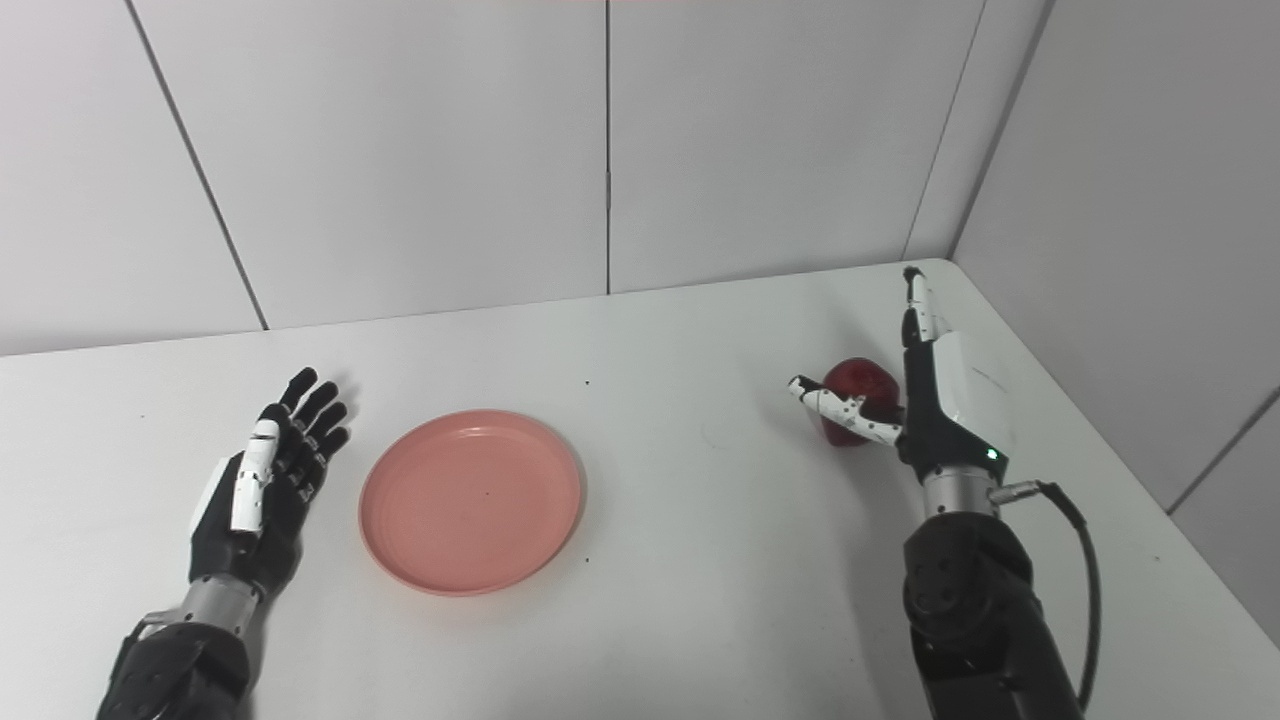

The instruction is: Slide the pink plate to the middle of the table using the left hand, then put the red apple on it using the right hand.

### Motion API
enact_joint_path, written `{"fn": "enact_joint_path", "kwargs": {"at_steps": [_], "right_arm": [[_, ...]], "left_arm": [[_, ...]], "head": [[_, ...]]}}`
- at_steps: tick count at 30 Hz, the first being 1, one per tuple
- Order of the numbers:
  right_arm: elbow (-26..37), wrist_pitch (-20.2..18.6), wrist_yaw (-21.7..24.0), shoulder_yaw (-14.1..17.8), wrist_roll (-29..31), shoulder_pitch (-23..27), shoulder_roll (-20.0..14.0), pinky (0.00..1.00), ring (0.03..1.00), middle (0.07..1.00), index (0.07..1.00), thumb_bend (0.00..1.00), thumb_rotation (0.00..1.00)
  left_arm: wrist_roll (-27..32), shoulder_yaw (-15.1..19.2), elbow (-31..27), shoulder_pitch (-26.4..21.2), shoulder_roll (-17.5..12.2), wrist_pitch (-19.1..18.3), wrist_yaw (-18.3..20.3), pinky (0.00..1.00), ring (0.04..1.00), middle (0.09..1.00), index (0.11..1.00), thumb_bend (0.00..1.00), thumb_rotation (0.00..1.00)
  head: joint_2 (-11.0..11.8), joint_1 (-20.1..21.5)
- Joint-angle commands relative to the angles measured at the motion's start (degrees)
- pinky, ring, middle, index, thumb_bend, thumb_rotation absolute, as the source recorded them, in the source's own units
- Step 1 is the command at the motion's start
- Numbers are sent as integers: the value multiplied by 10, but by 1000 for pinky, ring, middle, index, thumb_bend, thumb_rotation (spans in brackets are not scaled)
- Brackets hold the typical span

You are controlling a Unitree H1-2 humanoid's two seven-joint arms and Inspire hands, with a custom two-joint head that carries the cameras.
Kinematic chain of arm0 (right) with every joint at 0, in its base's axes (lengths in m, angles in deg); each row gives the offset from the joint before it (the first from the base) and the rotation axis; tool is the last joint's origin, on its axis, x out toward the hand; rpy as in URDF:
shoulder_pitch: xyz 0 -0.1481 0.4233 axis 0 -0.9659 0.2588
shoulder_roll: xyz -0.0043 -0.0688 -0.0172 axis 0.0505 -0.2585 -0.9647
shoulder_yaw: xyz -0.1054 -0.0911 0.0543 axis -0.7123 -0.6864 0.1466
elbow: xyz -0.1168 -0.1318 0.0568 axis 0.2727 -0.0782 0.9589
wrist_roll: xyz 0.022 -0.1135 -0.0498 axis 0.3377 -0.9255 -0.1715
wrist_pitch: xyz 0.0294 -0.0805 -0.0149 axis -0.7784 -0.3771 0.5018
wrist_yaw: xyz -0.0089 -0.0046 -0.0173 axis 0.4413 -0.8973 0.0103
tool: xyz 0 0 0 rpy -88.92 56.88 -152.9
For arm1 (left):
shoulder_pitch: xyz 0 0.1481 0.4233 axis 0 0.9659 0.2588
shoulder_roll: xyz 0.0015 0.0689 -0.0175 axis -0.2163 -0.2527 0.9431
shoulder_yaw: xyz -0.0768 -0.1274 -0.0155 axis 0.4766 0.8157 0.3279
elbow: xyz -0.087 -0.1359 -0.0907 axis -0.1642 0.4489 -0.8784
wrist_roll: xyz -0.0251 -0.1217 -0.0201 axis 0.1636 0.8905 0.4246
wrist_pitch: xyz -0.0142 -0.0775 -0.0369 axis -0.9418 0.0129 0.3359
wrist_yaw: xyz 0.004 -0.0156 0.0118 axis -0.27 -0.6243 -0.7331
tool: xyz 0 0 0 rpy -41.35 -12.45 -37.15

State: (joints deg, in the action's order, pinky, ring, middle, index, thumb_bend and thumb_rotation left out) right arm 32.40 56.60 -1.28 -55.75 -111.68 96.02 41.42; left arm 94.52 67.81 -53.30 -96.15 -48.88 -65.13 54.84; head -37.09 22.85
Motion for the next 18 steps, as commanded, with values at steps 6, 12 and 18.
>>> {"fn": "enact_joint_path", "kwargs": {"at_steps": [6,12,18], "right_arm": [[-13,9,-15,-3,9,25,-7,793,901,957,983,1000,542],[-36,11,-24,-8,10,34,-10,779,890,947,974,1000,534],[-54,8,-28,-6,21,43,-10,766,877,931,959,1000,523]], "left_arm": [[9,5,12,24,-11,-15,7,967,955,953,933,329,1000],[11,8,11,23,-10,-20,5,962,945,945,924,333,1000],[12,8,9,24,-12,-20,5,958,946,945,925,332,1000]], "head": [[-2,2],[-5,0],[-8,1]]}}
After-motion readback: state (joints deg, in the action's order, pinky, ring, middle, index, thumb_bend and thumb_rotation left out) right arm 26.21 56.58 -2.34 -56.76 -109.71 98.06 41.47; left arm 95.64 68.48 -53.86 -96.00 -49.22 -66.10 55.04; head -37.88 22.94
